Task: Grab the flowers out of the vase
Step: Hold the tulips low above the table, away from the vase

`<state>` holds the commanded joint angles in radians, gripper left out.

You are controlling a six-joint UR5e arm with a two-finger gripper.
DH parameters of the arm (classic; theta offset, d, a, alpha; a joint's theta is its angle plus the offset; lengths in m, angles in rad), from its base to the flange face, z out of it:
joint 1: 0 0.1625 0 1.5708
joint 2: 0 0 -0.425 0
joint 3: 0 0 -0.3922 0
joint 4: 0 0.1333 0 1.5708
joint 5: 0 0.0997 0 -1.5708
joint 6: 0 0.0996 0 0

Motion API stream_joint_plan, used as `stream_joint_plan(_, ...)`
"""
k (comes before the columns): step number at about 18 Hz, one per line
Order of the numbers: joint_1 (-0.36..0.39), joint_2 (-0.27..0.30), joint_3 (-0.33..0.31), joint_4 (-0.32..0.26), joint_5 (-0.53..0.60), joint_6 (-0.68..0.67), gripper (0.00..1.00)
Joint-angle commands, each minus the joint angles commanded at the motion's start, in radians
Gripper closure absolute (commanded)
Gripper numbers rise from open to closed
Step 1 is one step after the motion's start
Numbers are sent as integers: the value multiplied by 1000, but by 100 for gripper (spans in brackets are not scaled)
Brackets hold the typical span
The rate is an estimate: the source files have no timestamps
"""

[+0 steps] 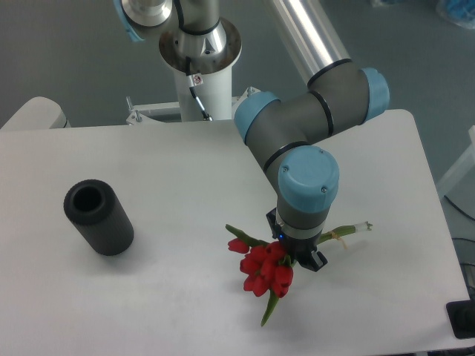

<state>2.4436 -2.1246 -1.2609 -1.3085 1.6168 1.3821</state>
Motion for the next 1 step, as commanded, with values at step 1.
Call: stream_joint_plan(1, -5, 0, 0, 0, 0, 0, 90)
